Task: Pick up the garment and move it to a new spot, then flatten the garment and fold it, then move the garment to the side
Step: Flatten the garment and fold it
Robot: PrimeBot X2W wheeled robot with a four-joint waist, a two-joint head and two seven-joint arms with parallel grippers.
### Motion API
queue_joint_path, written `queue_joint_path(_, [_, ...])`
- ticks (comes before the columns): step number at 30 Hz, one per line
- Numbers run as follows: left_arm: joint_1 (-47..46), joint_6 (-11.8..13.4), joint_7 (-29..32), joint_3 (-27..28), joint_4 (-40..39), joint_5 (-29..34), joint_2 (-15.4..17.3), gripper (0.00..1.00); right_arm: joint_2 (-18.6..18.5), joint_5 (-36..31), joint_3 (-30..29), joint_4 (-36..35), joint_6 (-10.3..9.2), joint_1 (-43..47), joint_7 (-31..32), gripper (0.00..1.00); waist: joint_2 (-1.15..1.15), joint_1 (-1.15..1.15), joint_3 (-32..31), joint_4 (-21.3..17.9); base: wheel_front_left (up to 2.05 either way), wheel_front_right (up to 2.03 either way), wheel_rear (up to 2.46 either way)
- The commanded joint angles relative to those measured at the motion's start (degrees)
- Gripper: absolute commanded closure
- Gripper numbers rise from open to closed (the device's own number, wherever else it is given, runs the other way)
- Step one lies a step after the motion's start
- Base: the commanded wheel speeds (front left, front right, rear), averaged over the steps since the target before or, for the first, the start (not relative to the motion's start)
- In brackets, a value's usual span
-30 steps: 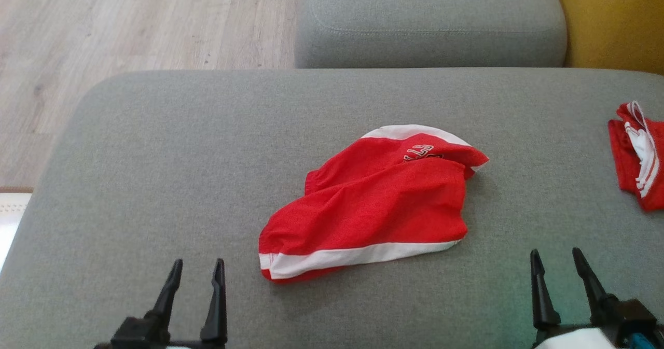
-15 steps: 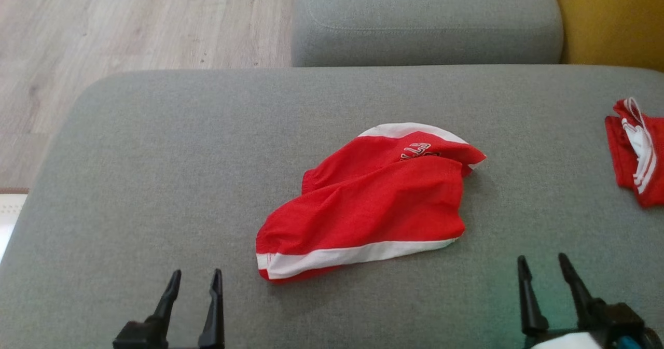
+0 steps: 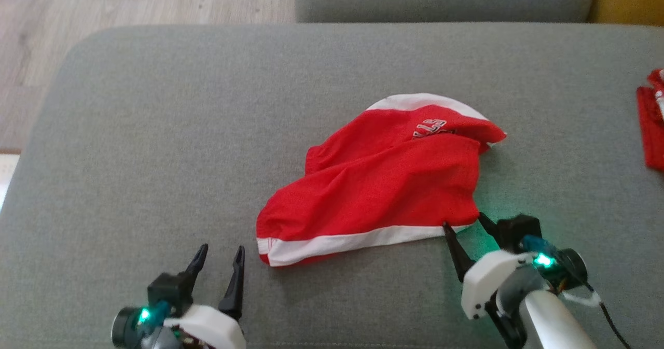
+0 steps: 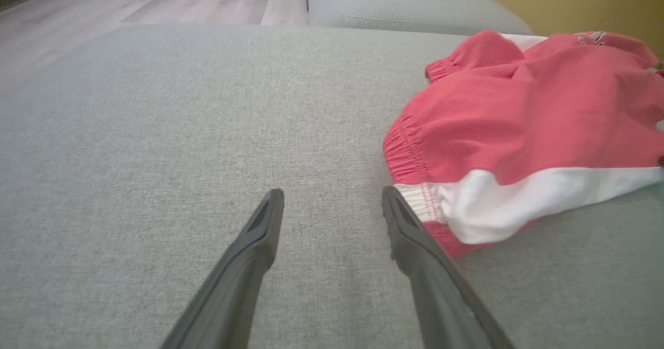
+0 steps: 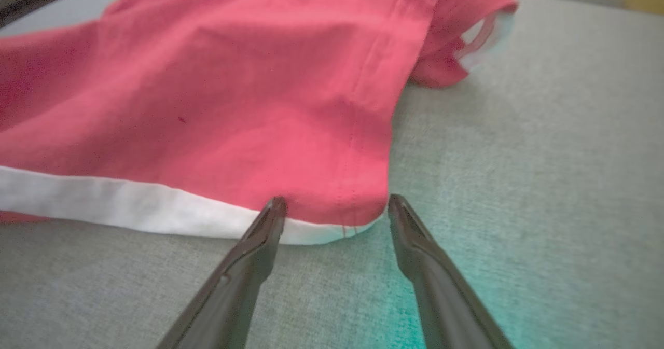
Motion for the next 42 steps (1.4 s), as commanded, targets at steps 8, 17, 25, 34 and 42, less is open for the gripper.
queue_joint_path(8, [-7.60,-2.23,-0.71,0.90,3.95,-0.99,-0.20,0.00,-0.29,-0.55,1.79,4.17,0.37,-6.83,3.28,0.00,0.00,0.00,3.84,1.91,0.00,0.00,0.00])
queue_joint_path(17, [-9.81,-5.12,-0.71,-3.36,7.76,-5.98,-0.22,0.00,-0.50,-0.74,2.30,7.05,0.37,-8.58,3.56,0.00,0.00,0.00,4.78,1.65,0.00,0.00,0.00])
queue_joint_path(25, [-9.10,-5.40,-0.71,-4.16,8.85,-8.64,0.03,0.00,-0.94,-1.04,1.97,4.63,0.37,-7.06,3.96,0.00,0.00,0.00,4.35,0.19,0.00,0.00,0.00])
queue_joint_path(34, [-6.02,-5.44,-0.71,-0.87,4.91,-11.73,0.82,0.00,-1.00,-0.85,1.75,0.63,0.37,-4.22,4.95,0.00,0.00,0.00,2.45,-0.19,0.00,0.00,0.00])
queue_joint_path(42, [-4.66,-5.45,0.72,-7.87,0.62,-15.78,3.86,0.00,-0.88,-0.47,2.30,-1.73,0.37,-2.70,6.37,0.00,0.00,0.00,2.04,-0.29,0.00,0.00,0.00])
